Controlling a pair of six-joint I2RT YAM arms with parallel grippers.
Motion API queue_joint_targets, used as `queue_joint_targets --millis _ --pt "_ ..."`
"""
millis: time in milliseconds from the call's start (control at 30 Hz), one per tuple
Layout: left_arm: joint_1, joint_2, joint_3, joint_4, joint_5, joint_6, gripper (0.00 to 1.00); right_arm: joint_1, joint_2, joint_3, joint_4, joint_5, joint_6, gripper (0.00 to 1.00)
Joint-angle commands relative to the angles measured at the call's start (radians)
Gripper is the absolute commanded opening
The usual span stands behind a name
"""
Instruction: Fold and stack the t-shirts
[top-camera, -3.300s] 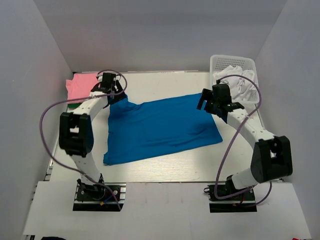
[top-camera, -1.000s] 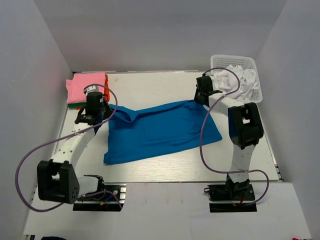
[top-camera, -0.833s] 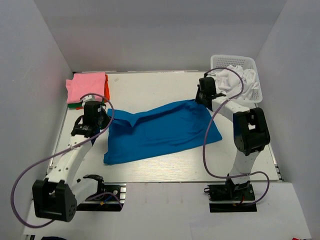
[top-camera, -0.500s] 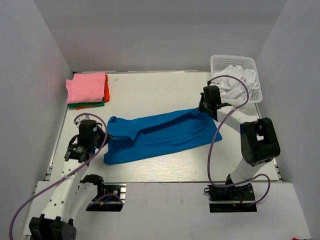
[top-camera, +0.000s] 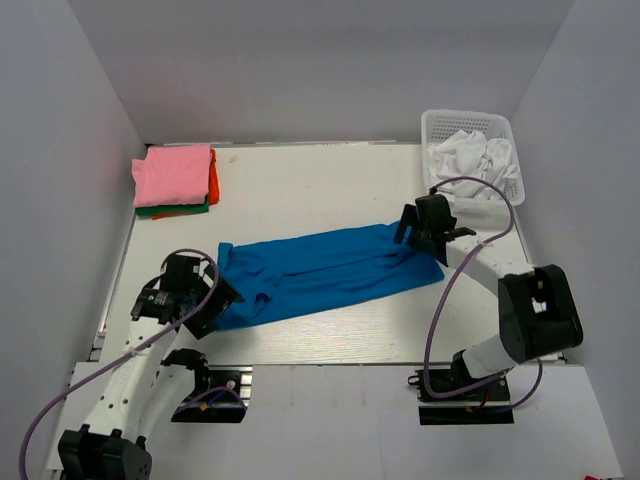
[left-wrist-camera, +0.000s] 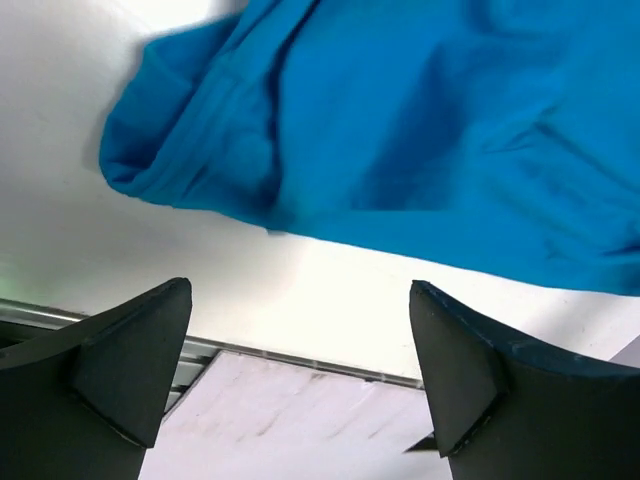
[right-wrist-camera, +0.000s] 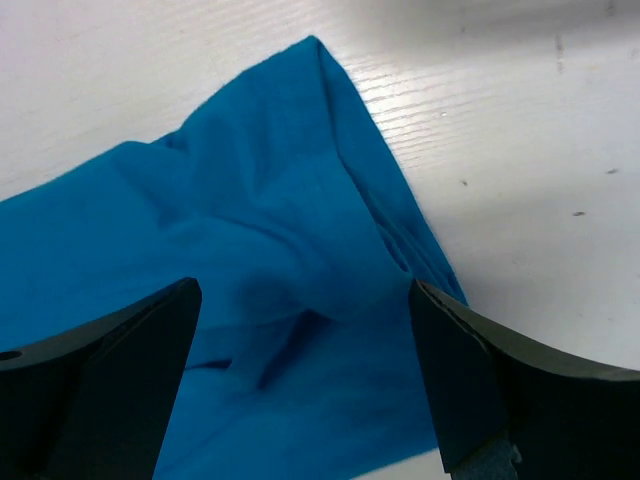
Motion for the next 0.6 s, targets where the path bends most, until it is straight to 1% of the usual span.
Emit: queue_joint_targets --millis 0,100,167,200,233,267,300,333,367,400,433,467,500,533,567 --pt "-0.003 -0.009 0.127 -0.014 -0.089 0.040 1.00 0.007 -0.118 0.026 -0.047 0.052 0.013 0.90" --pt "-0.003 0.060 0.178 0.124 -0.147 0.073 1.00 0.010 -0.174 0.047 -0.038 0.000 -0.020 0.90" --pt "-0.003 0.165 0.200 0.208 -0.175 0.096 1.00 0.019 -0.195 0.063 -0.034 -0.010 -0.034 0.90" --pt "-0.003 0.207 0.200 0.294 -0.187 0.166 1.00 0.025 -0.200 0.069 -0.019 -0.026 -0.054 0.90" --pt "-0.003 0.250 0.214 0.325 -0.196 0.185 1.00 0.031 -0.200 0.078 -0.010 -0.038 -0.083 0.90" --pt "-0.003 0.358 0.256 0.325 -0.196 0.185 1.00 0.031 -0.195 0.081 -0.004 -0.058 -0.095 0.90" --pt "-0.003 0.409 0.279 0.351 -0.196 0.253 1.00 0.034 -0.177 0.084 0.011 -0.063 -0.109 0.90" --pt "-0.003 0.463 0.301 0.351 -0.205 0.263 0.95 0.038 -0.154 0.098 0.013 -0.069 -0.111 0.90" --pt "-0.003 0.514 0.345 0.351 -0.206 0.286 0.93 0.039 -0.140 0.101 0.018 -0.081 -0.117 0.90" --pt "-0.003 0.601 0.368 0.319 -0.247 0.307 0.89 0.041 -0.109 0.103 0.039 -0.108 -0.122 0.90" --pt "-0.003 0.635 0.387 0.302 -0.283 0.295 0.78 0.044 -0.077 0.113 0.057 -0.124 -0.122 0.90" --pt "-0.003 0.661 0.417 0.302 -0.331 0.295 0.76 0.045 -0.062 0.116 0.074 -0.160 -0.115 0.90" --pt "-0.003 0.680 0.427 0.291 -0.342 0.295 0.73 0.045 -0.005 0.133 0.078 -0.176 -0.114 0.90" --pt "-0.003 0.703 0.427 0.314 -0.342 0.329 0.67 0.045 0.015 0.141 0.082 -0.191 -0.108 0.90" --pt "-0.003 0.703 0.427 0.331 -0.342 0.341 0.67 0.041 0.035 0.162 0.079 -0.207 -0.100 0.90"
